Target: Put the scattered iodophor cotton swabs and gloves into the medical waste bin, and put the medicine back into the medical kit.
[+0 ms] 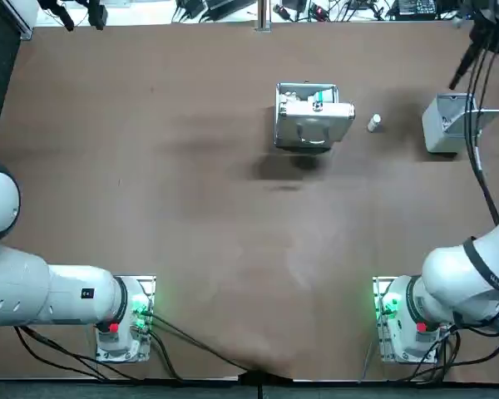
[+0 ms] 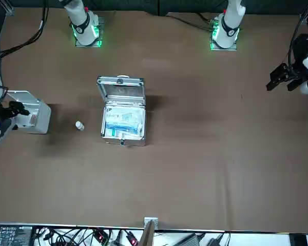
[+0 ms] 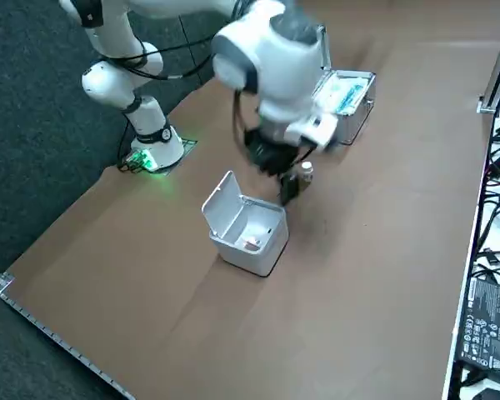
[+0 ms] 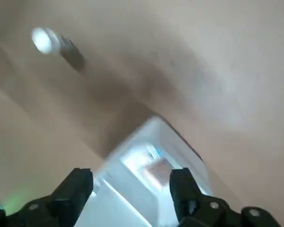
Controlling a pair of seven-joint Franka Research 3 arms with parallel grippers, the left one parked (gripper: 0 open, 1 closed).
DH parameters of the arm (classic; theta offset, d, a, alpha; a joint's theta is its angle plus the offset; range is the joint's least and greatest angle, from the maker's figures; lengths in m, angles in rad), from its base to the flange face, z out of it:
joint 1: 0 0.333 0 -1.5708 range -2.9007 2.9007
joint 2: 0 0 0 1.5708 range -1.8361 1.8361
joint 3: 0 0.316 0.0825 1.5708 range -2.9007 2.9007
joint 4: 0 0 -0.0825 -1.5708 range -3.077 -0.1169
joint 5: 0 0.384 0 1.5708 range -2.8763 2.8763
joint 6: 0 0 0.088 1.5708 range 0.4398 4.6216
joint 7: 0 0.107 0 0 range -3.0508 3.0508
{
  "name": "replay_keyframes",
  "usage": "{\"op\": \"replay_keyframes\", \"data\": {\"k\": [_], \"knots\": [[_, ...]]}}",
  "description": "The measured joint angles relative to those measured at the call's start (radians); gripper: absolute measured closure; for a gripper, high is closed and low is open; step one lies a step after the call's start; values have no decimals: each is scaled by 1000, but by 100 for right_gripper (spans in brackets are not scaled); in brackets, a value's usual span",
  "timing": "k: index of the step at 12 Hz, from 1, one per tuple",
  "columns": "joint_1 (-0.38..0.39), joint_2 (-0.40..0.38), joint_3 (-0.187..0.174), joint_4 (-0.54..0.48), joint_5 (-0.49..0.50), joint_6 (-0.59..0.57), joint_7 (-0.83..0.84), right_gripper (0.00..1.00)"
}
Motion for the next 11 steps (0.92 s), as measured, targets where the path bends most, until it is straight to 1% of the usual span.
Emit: {"op": "replay_keyframes", "data": {"k": [3, 7, 8, 9, 11], "knots": [[116, -16, 4, 0, 57, -3, 150, 0], [251, -14, 6, -26, 74, 13, 428, 1], [281, -15, 7, -44, 75, 44, 509, 1], [332, -24, 7, -109, 75, 148, 660, 1], [372, -41, 7, -195, 75, 258, 787, 1]]}}
